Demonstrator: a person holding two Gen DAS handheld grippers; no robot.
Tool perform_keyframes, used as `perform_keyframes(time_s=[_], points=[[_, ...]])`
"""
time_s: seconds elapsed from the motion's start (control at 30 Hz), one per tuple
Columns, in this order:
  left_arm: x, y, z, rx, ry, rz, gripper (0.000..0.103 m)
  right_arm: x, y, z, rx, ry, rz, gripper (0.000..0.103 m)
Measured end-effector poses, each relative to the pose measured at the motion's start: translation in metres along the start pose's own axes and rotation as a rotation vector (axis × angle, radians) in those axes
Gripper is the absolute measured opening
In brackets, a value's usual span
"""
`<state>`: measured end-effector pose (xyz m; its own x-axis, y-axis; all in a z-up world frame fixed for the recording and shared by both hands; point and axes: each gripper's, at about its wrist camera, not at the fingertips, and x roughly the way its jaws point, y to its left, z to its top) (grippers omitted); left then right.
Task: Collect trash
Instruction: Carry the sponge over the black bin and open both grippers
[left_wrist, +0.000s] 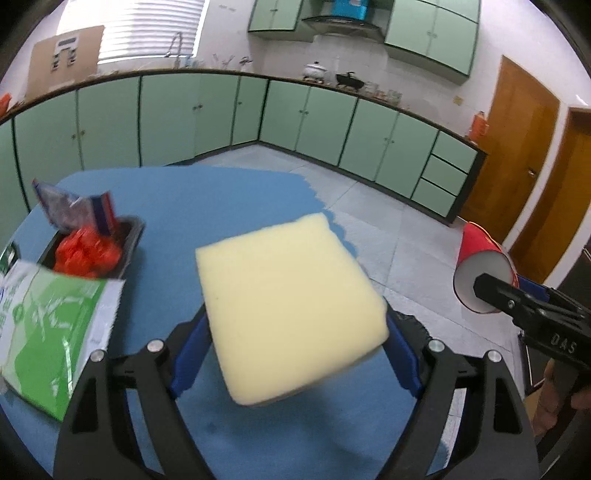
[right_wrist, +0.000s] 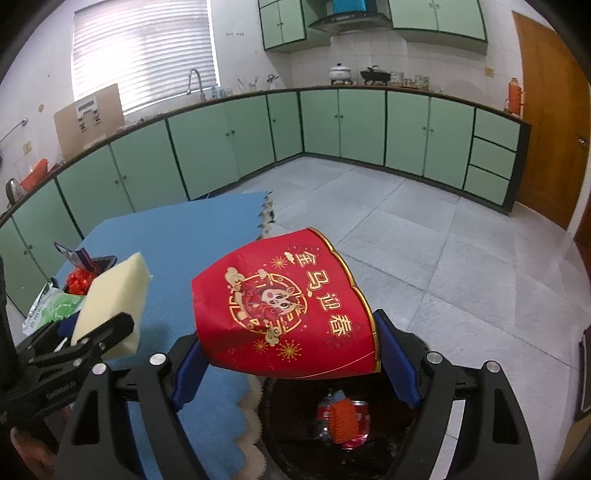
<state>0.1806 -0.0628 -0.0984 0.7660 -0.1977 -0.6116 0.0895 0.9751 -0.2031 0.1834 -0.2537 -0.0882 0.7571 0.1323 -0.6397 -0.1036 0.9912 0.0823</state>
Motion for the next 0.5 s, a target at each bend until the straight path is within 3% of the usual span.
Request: perform_keyframes(time_s=[0.23, 0.5], points=[[0.022, -0.05, 0.01, 0.072, 0.013, -0.078, 0.081, -0.028, -0.035, -0.005, 0.034, -0.016, -0.083, 0.081], [0.049, -0.115, -0.004, 0.159, 0.061, -0.184, 0.082, -0.047, -0.079, -0.025, 0.1, -0.002, -0.16, 0.081]])
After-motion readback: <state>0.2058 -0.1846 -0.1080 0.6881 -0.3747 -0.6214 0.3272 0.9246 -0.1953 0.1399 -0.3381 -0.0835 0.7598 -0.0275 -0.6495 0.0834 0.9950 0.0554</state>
